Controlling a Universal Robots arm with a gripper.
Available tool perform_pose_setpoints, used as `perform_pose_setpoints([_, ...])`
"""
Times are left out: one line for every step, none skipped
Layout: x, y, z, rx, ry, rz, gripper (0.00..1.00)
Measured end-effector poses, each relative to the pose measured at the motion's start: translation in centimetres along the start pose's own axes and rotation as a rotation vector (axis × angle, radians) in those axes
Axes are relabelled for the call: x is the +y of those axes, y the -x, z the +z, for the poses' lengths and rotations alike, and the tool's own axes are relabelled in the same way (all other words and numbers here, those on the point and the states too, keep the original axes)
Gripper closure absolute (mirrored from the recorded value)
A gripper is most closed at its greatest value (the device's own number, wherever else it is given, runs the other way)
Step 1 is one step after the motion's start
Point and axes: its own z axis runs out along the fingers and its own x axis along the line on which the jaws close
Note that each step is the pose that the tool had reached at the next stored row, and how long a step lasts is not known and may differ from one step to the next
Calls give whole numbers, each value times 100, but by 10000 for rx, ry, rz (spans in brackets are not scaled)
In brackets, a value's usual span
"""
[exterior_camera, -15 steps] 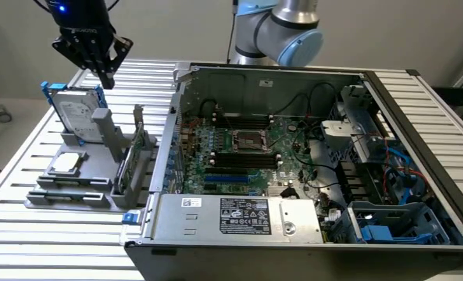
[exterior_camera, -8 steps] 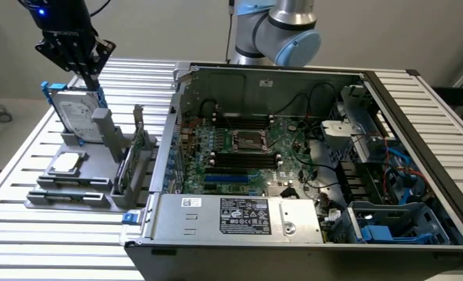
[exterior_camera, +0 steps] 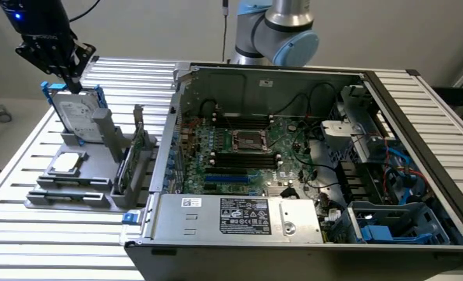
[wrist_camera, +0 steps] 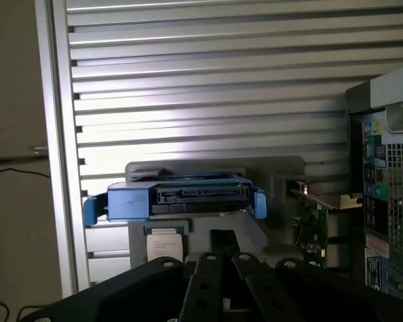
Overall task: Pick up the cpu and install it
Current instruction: 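Reach for the cpu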
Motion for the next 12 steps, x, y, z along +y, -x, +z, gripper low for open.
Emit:
perform_pose_setpoints([-3,-45,10,5,-1,0,89])
perform_pose_setpoints([-7,-90,23,9,-2,-1,89])
perform_pose_setpoints([-11,-138,35,12,-3,-1,89])
perform_pose_setpoints([-15,-184,47,14,-3,-1,89])
perform_pose_setpoints([-18,-228,59,17,-3,-1,89])
perform_pose_setpoints([-22,-274,70,19,-4,0,89])
perform_pose_setpoints([-26,-317,81,21,-5,0,89])
perform_pose_setpoints([-32,-354,90,27,-7,0,89])
perform_pose_setpoints([-40,-381,96,34,-9,1,89])
perform_pose_setpoints([-53,-397,97,39,-11,-2,89])
perform_pose_setpoints([-67,-409,97,40,-15,-2,89])
perform_pose_setpoints([-82,-421,97,40,-17,-2,89])
